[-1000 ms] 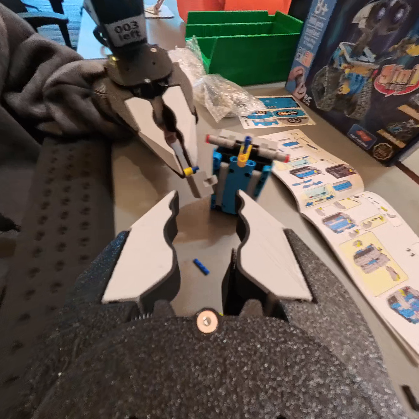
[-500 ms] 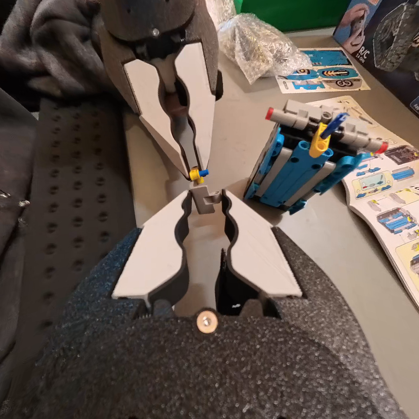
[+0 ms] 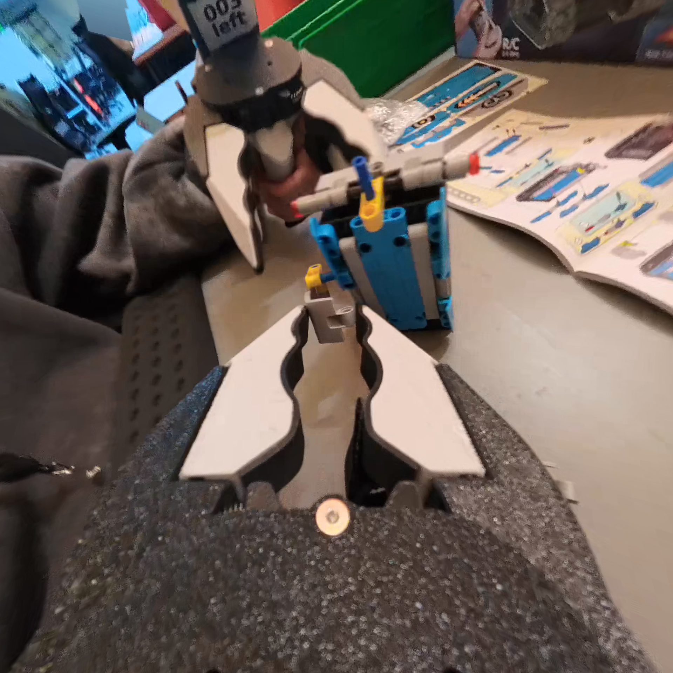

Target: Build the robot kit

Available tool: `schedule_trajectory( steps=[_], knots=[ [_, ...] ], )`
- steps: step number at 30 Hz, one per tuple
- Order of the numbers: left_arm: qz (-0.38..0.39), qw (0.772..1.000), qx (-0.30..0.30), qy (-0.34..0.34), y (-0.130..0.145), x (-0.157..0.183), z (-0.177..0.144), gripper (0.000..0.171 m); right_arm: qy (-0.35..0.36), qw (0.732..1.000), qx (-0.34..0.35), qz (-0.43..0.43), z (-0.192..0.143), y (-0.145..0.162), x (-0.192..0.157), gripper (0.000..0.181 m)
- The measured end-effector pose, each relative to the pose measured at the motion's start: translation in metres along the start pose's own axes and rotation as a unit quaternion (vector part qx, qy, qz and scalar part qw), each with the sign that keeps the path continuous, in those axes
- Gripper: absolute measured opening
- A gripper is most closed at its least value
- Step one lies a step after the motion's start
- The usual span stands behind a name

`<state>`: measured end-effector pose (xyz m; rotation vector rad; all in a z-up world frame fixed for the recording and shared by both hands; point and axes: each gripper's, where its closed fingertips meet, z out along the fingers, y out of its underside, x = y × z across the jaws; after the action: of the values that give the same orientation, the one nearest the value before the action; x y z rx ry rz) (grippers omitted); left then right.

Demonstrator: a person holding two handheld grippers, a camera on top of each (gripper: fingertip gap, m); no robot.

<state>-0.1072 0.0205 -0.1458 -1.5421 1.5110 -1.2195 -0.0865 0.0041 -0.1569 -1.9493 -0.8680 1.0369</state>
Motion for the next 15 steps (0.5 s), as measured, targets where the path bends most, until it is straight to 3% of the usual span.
schedule_trajectory(
  steps=[3,5,10,13,15],
  knots=[
    [0.001,0.999,-0.032,-0.018,0.011,-0.001,0.017,0.083,0.002,1.0,0.011,0.019,0.001,-0.002,0.004,0.026],
    [-0.004,0.998,-0.03,-0.048,0.014,-0.002,0.022,0.072,0.007,1.0,0.013,0.013,-0.001,-0.001,0.006,0.026],
    [0.009,0.996,-0.044,-0.074,0.015,0.004,0.025,0.073,-0.004,1.0,0.019,0.019,-0.008,0.0,0.007,0.026],
    [0.026,0.994,-0.034,-0.104,0.011,-0.007,0.02,0.085,-0.02,0.999,0.018,0.028,-0.008,0.001,0.004,0.025],
    [0.043,0.992,-0.011,-0.114,0.0,-0.017,0.016,0.104,-0.021,0.999,0.014,0.028,-0.006,0.004,0.004,0.025]
  ],
)
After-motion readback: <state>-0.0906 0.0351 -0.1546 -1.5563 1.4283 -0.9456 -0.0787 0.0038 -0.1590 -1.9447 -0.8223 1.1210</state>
